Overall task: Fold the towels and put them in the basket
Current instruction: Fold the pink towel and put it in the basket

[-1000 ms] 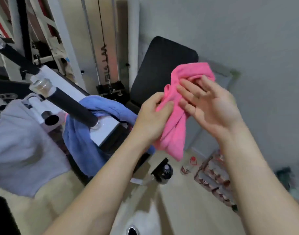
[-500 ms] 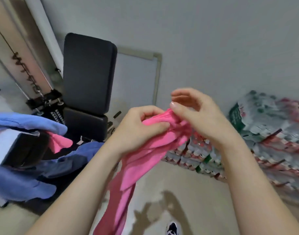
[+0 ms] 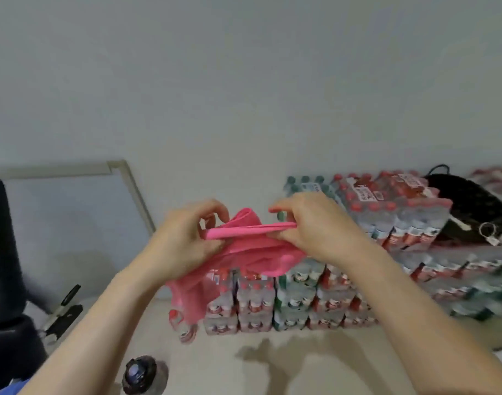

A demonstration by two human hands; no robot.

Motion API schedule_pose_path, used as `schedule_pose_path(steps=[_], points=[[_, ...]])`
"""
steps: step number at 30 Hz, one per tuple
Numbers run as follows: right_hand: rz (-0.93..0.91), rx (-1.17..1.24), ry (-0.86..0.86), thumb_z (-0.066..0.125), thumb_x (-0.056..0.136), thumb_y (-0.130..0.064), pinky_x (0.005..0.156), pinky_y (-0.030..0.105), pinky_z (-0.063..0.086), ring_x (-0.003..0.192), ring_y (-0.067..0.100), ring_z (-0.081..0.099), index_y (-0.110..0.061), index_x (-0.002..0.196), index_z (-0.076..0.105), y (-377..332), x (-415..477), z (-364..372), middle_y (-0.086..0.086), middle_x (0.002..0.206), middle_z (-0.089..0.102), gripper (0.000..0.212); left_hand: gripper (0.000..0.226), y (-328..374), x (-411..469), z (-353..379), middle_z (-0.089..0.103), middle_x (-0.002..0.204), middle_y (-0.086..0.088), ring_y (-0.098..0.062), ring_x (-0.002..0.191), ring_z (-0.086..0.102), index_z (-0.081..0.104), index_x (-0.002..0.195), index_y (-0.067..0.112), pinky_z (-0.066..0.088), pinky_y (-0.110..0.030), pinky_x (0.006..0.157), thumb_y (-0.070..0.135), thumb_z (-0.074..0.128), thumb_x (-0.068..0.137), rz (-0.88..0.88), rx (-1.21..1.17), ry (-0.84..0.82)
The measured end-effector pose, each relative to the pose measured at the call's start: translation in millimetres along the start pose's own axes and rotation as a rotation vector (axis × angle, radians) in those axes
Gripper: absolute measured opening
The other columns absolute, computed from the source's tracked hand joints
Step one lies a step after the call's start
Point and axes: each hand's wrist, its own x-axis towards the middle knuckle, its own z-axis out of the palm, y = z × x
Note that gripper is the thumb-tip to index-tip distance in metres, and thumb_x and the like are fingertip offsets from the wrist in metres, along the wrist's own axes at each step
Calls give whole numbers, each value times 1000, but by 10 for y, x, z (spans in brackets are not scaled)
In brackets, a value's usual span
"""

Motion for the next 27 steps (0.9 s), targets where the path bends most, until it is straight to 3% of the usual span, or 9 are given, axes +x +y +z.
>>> schedule_pose_path(steps=[3, 7, 10, 14, 16, 19, 22, 24, 27], points=[[116, 169, -36, 68, 85, -37, 77, 34, 53, 81, 12, 64, -29, 102, 73, 669, -92, -267, -10, 86, 70, 20, 12, 244, 452, 315, 59, 74, 11, -5, 62, 51, 61, 75, 35, 36, -13, 56, 34, 72, 69, 117, -7, -73], [247, 512, 46, 73, 82, -31, 70, 31, 48, 63, 11, 58, -23, 79, 77, 1501, -188, -513, 0, 69, 69, 9, 43, 480, 1056, 563, 45, 51, 8, -5, 49, 38, 55, 57, 15, 28, -20, 45, 47, 78, 73, 56, -206, -281], [370, 784, 70, 74, 81, -26, 70, 27, 50, 67, 9, 61, -17, 81, 78, 2049, -291, -650, 7, 75, 72, 9, 52, 533, 1489, 744, 41, 53, 0, -10, 48, 37, 51, 55, 15, 26, -19, 42, 56, 82, 59, -69, -625, -514], [504, 994, 111, 76, 71, -27, 75, 33, 58, 73, 23, 67, -10, 90, 78, 2756, -231, -768, 16, 86, 74, 25, 47, 454, 2062, 1125, 53, 61, 0, -10, 51, 47, 60, 64, 17, 39, -18, 47, 55, 87, 53, -181, -945, -555], [543, 911, 89, 77, 74, -25, 75, 35, 56, 73, 24, 67, -8, 91, 77, 3128, -114, -814, 15, 88, 74, 24, 49, 394, 2366, 1321, 54, 69, -6, -14, 60, 50, 61, 75, 11, 42, -24, 54, 53, 82, 61, -207, -869, -601], [528, 461, -181, 78, 78, -32, 64, 27, 52, 66, 12, 65, -28, 71, 76, 3612, 143, -851, -1, 75, 73, 8, 28, 239, 2813, 1658, 67, 73, -12, -16, 67, 59, 70, 74, 14, 48, -30, 67, 40, 78, 74, -157, -503, -470], [588, 160, -350, 75, 79, -33, 53, 23, 39, 56, 10, 52, -22, 53, 61, 4060, 516, -906, -8, 56, 56, 31, 9, 118, 3342, 1951, 69, 66, 1, -12, 64, 61, 74, 73, 30, 47, -25, 66, 24, 78, 79, -104, -278, -254], [602, 47, -214, 71, 80, -30, 55, 29, 40, 58, 14, 51, -18, 56, 56, 4383, 827, -1000, -3, 57, 55, 31, 15, 59, 3731, 2050, 61, 57, 4, -14, 57, 55, 70, 68, 32, 42, -24, 59, 24, 78, 78, -91, -162, -91], [576, -152, 204, 62, 82, -18, 75, 33, 51, 86, 23, 64, -21, 85, 73, 4702, 1205, -1272, 3, 90, 71, 12, 14, 51, 4173, 2041, 60, 63, 3, -17, 62, 55, 65, 76, 31, 45, -30, 65, 22, 74, 80, -70, -74, 211]])
